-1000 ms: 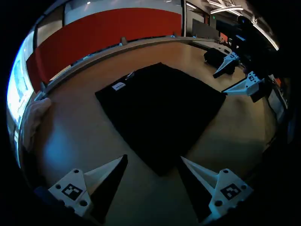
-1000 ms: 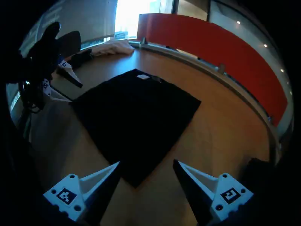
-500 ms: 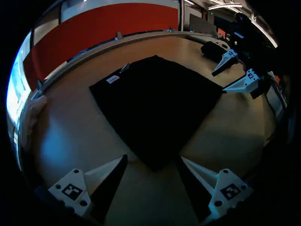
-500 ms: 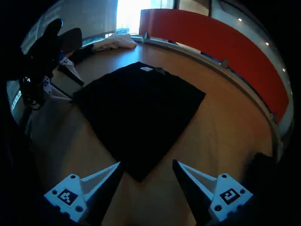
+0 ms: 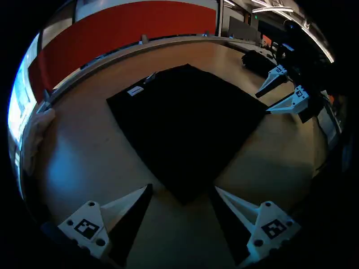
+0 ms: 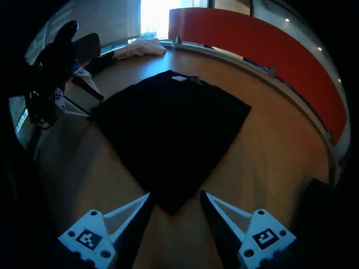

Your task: Fold towel

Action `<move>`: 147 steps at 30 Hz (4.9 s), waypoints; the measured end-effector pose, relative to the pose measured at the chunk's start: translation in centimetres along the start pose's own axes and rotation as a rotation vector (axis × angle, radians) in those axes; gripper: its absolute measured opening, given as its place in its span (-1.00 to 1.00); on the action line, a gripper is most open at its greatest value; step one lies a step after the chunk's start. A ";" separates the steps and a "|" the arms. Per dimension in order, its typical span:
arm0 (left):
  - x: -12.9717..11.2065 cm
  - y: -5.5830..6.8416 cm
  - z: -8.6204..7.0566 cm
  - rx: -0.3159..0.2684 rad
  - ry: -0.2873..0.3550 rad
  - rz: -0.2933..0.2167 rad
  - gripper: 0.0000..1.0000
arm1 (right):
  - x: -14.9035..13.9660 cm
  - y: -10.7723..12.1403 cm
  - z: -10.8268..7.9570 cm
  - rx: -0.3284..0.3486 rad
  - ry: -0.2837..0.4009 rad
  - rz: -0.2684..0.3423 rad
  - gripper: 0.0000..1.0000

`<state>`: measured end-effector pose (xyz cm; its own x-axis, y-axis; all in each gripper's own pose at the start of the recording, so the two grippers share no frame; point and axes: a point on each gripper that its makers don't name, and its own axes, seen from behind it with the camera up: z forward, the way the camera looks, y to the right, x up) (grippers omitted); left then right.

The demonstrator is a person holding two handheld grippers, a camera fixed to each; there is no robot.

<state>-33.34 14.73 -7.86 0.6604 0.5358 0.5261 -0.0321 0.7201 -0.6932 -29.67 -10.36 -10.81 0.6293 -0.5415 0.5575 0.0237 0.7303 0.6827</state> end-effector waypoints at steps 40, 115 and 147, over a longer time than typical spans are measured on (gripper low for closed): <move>0.2 1.1 -0.2 0.038 -0.031 -0.062 -0.76 | 0.8 -1.3 -0.1 0.032 0.015 0.072 -0.73; 9.8 2.8 -14.3 0.071 0.106 -0.224 -0.80 | 10.3 -1.4 -13.8 0.021 0.169 0.027 -0.73; 11.5 -0.4 -8.8 0.082 0.102 -0.200 -0.81 | 8.4 0.7 -8.5 0.027 0.075 0.054 -0.73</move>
<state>-19.14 16.75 -5.84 0.7319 0.3350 0.5934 0.0488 0.8428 -0.5360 -17.72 -10.83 -9.65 0.6854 -0.4680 0.5578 -0.0324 0.7457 0.6655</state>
